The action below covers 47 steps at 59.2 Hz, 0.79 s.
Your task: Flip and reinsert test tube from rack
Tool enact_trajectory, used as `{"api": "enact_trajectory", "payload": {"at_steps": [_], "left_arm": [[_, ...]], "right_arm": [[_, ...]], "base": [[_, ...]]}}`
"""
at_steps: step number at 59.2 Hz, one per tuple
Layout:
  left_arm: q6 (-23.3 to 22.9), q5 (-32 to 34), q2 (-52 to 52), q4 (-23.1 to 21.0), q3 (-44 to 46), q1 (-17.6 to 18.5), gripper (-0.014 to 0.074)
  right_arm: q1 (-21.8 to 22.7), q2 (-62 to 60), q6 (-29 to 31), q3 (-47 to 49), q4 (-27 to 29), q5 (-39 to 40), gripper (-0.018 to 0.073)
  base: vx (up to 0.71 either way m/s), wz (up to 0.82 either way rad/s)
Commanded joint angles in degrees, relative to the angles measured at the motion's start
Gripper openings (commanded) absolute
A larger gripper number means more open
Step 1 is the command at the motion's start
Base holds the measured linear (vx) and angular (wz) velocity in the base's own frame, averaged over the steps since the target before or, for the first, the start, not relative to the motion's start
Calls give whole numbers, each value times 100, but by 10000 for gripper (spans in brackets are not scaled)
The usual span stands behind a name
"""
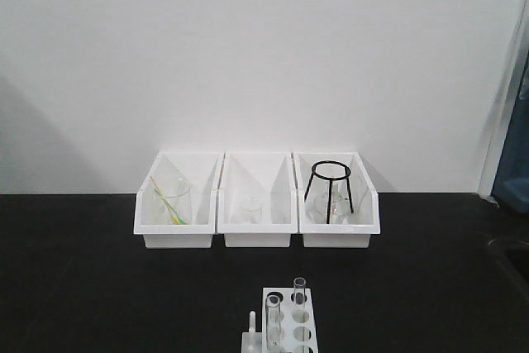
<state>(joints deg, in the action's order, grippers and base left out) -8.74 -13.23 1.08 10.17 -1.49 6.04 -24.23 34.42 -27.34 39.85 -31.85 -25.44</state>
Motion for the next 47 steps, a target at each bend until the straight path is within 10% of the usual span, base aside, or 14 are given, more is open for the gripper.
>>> {"api": "enact_trajectory", "payload": {"at_steps": [1,11,30,47], "left_arm": [[-50,459,45,-27,23,1,-6],[-50,459,45,-27,23,1,-6],[-50,459,45,-27,23,1,-6],[-50,459,45,-27,23,1,-6]], "right_arm": [[14,22,26,161,-183,361,-10],[88,-92,463,-43,242,607,-10],[1869,-1657,2734,-2836,3268,3135,-10],[2483,-3611,2808,-4166,3292,2380,-10]], "base": [[0,0],[0,0],[0,0],[0,0]]}}
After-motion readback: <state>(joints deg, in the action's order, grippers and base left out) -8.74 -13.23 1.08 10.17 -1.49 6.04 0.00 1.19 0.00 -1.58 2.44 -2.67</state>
